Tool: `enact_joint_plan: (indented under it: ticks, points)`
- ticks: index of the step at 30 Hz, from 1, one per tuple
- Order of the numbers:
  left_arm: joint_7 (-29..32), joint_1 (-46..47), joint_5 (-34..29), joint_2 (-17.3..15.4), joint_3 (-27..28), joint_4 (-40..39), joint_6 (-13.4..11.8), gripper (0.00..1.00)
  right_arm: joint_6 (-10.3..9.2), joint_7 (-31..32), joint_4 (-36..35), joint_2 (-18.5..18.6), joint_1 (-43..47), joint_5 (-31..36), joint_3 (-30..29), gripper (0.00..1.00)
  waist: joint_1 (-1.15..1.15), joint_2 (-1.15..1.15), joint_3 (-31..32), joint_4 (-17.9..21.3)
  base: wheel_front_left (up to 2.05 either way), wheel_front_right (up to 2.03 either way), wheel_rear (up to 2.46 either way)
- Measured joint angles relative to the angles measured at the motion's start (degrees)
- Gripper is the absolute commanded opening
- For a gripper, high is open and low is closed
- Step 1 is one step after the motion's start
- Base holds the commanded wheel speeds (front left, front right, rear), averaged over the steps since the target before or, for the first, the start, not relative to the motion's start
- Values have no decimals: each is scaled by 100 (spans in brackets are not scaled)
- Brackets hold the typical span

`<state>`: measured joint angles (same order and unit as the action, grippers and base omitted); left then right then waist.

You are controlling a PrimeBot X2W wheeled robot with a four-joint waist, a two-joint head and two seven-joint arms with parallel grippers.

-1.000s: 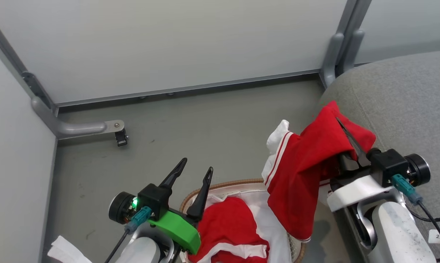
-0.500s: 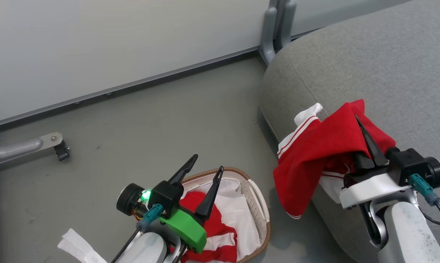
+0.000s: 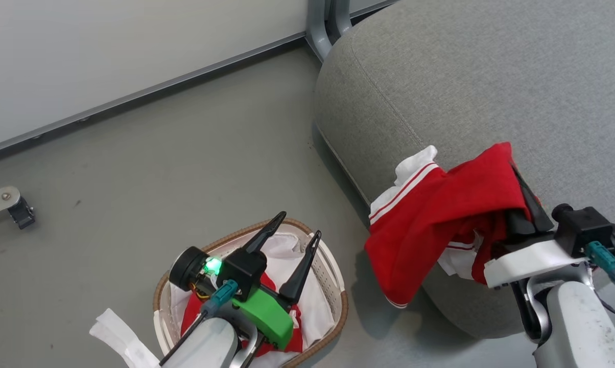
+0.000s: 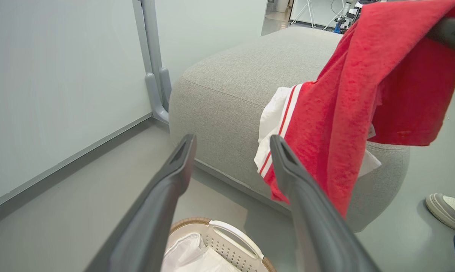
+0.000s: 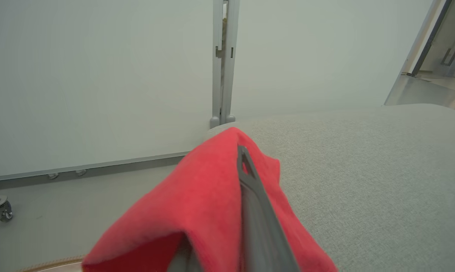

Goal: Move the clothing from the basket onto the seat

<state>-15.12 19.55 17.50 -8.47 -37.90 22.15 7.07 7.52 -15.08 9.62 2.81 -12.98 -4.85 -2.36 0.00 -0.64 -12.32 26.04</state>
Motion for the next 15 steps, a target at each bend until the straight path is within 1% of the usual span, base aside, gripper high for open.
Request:
enact_joint_plan:
  ticks: [4, 7, 13, 15]
  points:
    - [-1, 46, -60, -21, -45, -60, 3, 100, 0, 0, 21, 2, -275, -11, -256, 0, 0, 0, -65, -106, 0, 0, 0]
    - [-1, 96, -102, -40, -51, -164, 4, 100, 0, 0, 0, -2, -608, 102, -466, 0, 0, 0, -121, -218, 0, 0, 0]
    - [-1, 227, -223, -115, -109, -325, 3, 100, 0, 0, -56, 0, -1712, 683, -1152, 0, 0, 0, -328, -435, 0, 0, 0]
    - [2, 280, -270, -145, -131, -387, 3, 100, 0, 0, 5, -2, -2209, 740, -1503, 0, 0, 0, -434, -507, 0, 0, 0]
